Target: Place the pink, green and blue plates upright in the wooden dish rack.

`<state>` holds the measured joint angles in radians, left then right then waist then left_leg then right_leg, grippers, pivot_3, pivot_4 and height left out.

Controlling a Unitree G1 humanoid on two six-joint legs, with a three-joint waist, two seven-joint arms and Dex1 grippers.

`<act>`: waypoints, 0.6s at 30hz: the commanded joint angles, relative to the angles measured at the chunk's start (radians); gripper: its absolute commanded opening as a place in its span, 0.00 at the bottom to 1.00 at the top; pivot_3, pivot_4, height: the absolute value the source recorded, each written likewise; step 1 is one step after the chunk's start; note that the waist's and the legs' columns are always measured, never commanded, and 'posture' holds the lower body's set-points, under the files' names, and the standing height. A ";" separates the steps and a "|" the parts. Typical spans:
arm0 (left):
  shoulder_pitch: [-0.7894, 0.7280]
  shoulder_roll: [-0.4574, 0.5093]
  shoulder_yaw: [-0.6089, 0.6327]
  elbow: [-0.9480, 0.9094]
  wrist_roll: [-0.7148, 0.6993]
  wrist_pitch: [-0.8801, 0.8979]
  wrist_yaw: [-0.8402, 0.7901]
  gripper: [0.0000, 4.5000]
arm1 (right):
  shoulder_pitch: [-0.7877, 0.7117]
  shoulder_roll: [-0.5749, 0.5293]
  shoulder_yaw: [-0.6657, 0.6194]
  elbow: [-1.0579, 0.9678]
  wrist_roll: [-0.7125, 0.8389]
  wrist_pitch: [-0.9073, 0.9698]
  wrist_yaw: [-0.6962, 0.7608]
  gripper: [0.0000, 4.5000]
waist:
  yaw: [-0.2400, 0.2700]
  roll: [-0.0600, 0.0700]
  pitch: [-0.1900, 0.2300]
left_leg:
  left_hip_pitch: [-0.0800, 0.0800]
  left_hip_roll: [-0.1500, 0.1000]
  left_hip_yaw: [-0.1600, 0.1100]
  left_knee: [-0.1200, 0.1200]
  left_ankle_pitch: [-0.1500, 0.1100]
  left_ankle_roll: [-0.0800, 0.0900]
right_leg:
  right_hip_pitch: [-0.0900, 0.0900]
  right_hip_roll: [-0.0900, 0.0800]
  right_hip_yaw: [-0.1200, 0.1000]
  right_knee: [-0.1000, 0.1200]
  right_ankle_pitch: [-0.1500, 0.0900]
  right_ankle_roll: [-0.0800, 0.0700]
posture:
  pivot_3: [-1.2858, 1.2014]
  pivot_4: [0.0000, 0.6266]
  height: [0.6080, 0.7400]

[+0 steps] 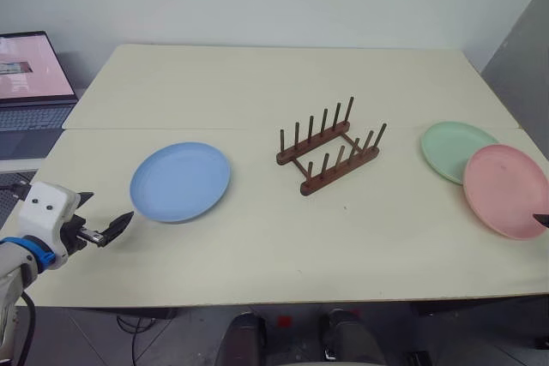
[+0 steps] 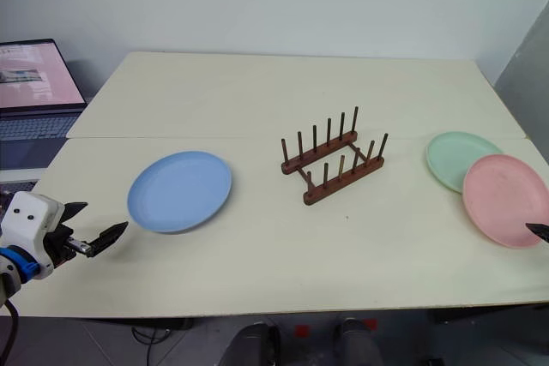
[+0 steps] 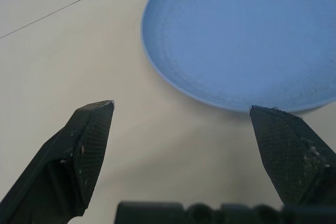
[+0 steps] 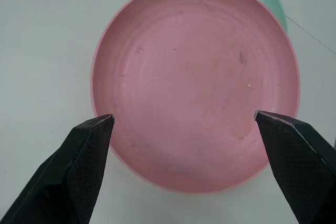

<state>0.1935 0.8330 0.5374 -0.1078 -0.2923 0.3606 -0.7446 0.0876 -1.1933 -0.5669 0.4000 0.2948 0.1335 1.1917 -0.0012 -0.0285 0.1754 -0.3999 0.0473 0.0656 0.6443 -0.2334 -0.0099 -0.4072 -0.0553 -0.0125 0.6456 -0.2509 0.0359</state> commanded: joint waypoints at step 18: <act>0.003 -0.018 0.037 -0.029 -0.058 -0.036 -0.026 1.00 | -0.033 0.001 -0.001 0.004 -0.003 -0.032 -0.009 1.00 | 0.000 0.000 0.000 | 0.000 0.000 0.000 0.000 0.000 0.000 | 0.000 0.000 0.000 0.000 0.000 0.000 | 0.52 0.24 1.00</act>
<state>0.2014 0.8150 0.5422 -0.1094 -0.3314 0.3268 -0.7714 0.0641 -1.1871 -0.5555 0.4014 0.2934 0.1180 1.1794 -0.0016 -0.0284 0.1753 -0.3998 0.0472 0.0659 0.6446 -0.2333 -0.0099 -0.4070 -0.0552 -0.0124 0.6459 -0.2508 0.0361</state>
